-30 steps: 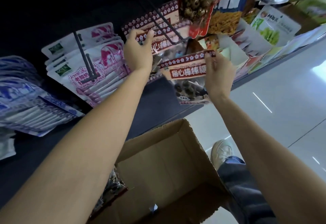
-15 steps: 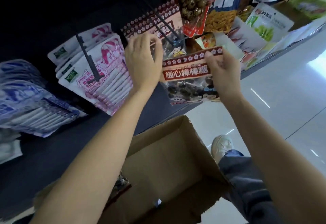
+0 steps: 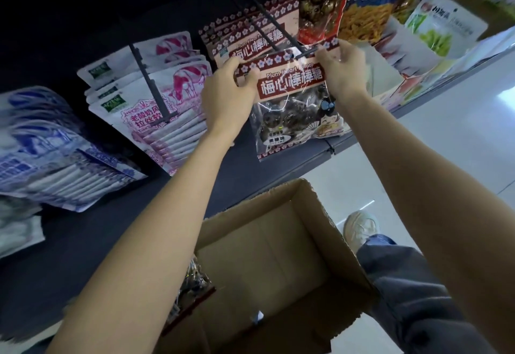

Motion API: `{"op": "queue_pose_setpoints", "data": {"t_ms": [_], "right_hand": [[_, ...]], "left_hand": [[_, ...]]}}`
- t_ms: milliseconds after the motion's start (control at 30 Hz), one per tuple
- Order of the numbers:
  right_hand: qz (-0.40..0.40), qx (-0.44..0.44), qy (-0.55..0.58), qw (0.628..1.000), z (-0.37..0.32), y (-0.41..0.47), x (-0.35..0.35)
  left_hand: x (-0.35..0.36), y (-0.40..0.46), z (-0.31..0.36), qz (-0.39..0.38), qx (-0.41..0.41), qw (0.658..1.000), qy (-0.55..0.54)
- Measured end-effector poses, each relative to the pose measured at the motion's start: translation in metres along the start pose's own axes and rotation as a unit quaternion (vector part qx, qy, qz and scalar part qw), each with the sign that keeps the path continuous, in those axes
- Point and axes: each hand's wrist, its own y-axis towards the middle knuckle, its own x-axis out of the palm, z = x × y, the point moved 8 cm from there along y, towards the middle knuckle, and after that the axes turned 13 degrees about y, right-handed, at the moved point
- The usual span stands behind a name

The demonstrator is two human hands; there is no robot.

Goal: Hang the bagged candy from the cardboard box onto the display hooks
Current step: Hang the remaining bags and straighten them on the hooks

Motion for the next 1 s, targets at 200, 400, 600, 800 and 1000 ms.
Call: {"op": "queue_pose_setpoints", "data": {"t_ms": [200, 400, 600, 800, 1000], "right_hand": [[0.001, 0.004, 0.005, 1.0, 0.007, 0.0, 0.002], [-0.011, -0.026, -0.008, 1.0, 0.008, 0.026, 0.019], [0.007, -0.106, -0.091, 0.99, -0.017, 0.068, 0.057], [0.055, -0.094, -0.132, 0.985, -0.015, 0.064, 0.048], [0.072, -0.049, 0.004, 0.996, 0.032, -0.043, -0.003]], "left_hand": [[-0.003, -0.001, -0.001, 0.029, 0.044, 0.998, 0.034], [-0.007, 0.006, 0.015, 0.108, 0.184, 0.967, 0.139], [0.027, 0.021, 0.012, 0.048, 0.228, 0.852, 0.468], [0.027, 0.027, 0.02, 0.023, 0.198, 0.833, 0.516], [0.011, -0.054, 0.016, 0.066, 0.317, 0.904, 0.281]]}}
